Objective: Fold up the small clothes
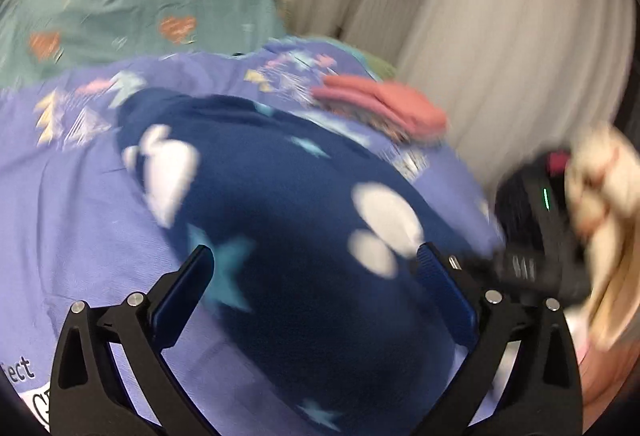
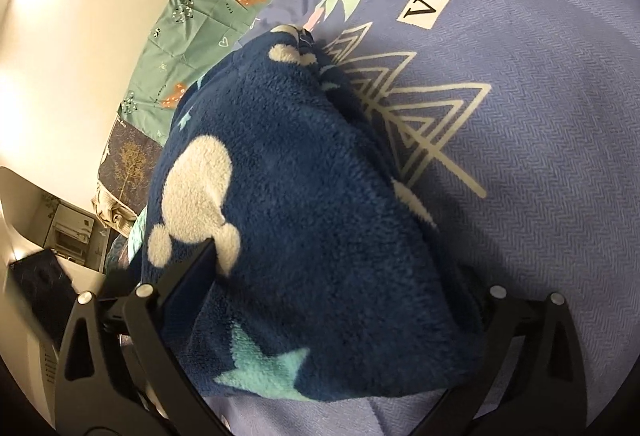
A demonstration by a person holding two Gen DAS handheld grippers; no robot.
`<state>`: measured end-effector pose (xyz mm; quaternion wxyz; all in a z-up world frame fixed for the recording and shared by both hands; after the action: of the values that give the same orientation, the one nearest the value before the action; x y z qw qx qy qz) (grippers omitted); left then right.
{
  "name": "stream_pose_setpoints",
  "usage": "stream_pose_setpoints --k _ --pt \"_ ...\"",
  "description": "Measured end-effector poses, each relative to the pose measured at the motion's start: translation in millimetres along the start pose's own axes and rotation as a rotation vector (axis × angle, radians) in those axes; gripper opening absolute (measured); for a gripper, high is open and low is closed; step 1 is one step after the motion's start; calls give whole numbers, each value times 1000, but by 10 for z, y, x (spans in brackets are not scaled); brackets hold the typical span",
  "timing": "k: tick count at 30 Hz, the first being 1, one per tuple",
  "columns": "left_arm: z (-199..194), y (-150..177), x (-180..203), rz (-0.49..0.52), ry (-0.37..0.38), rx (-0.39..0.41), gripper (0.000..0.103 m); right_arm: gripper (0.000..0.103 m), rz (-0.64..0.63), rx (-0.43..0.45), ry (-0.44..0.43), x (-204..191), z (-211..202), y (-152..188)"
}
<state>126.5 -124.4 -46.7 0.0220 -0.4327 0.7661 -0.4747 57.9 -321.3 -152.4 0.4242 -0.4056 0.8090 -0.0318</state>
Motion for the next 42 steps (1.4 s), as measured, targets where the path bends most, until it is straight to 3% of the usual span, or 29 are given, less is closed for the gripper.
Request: stream_pose_setpoints --k 6,16,21,23,26,29,36,42 --pt "318 -262 -671 -225 -1 -24 101 101 -20 0 -1 5 -2 12" --pt "1034 -696 -1125 -288 -44 -100 102 101 -70 -5 -15 -14 0 28" --pt "1279 -721 -1288 -331 29 -117 102 101 -77 5 -27 -9 16 11" --pt "1298 -732 -1269 -314 39 -93 97 101 -82 16 -27 -5 14 5" --pt "1201 -764 -1163 -266 34 -60 77 83 -98 28 -52 -35 -29 -13" --pt "975 -851 -1056 -236 25 -21 69 68 -155 40 -46 -120 -120 -54" --pt "340 -1172 -890 -138 -18 80 66 53 -294 91 -35 -413 -247 -264" --pt "-264 -1650 -1080 -94 -140 192 66 52 -543 147 -51 -1160 -64 -753"
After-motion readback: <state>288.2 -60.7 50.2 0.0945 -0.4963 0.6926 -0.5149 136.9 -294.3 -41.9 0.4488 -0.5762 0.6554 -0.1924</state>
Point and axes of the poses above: each gripper's, at about its wrist camera, not at the fingertips, and z roughly the way its jaws point, x to its right, y to its underside, the point moved 5 cm from there along z, roughly the way its jaws point, and after that the axes turned 3 degrees about -z, right-handed, at the moved point
